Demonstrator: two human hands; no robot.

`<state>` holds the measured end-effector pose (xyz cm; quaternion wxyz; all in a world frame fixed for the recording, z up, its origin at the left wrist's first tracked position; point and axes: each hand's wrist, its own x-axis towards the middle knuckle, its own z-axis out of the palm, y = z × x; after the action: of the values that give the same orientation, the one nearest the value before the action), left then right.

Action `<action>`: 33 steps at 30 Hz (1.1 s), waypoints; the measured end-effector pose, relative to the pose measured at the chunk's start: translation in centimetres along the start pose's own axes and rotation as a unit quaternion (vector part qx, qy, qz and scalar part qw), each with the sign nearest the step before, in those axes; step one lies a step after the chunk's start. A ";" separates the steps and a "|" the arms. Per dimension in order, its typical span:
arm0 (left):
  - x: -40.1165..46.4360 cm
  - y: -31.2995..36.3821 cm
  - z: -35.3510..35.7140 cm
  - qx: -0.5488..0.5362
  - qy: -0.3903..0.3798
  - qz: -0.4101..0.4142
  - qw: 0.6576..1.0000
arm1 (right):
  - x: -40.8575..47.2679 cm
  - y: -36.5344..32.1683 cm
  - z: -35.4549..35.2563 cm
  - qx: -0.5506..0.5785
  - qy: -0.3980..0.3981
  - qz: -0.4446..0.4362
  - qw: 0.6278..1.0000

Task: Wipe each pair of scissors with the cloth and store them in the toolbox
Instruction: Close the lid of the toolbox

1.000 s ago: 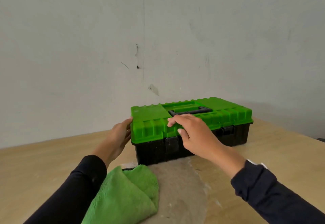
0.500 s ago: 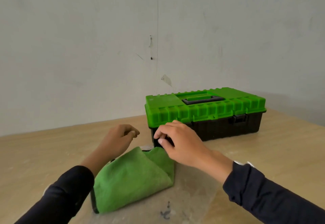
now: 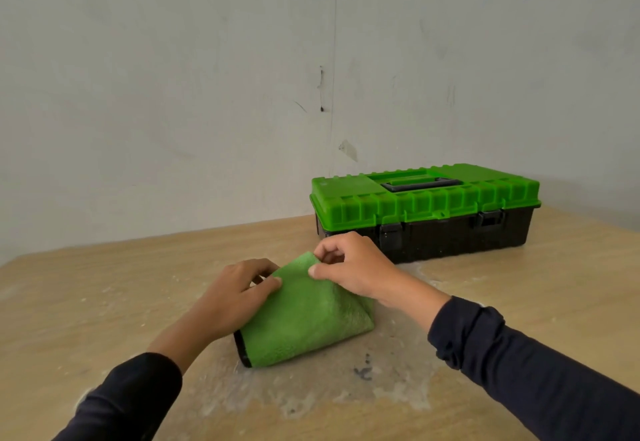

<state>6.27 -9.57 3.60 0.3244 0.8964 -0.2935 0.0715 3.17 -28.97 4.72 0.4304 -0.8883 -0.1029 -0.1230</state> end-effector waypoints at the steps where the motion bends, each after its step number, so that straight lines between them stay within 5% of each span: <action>1: 0.0 -0.1 -0.3 0.000 -0.007 0.003 1.000 | -0.2 -0.1 -0.3 0.037 0.001 0.008 0.999; 10: 0.1 0.1 -0.9 -0.102 0.036 -0.022 0.994 | -1.5 -0.5 -1.9 0.216 -0.015 0.030 0.976; 18: 2.3 1.3 1.1 -0.138 0.151 -0.016 0.979 | -2.0 1.8 -2.2 0.012 0.052 0.067 0.996; 23: 2.2 0.0 2.6 -0.016 0.102 0.011 0.995 | -2.5 2.2 -1.6 -0.167 0.006 0.087 0.982; 33: -0.9 -1.0 1.1 0.131 -0.021 0.090 0.987 | -2.3 0.7 0.9 -0.163 0.043 0.052 0.984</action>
<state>6.01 -9.24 1.91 0.1899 0.9025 -0.3678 0.1190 1.27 -28.83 2.90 0.2902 -0.9444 -0.0161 -0.1539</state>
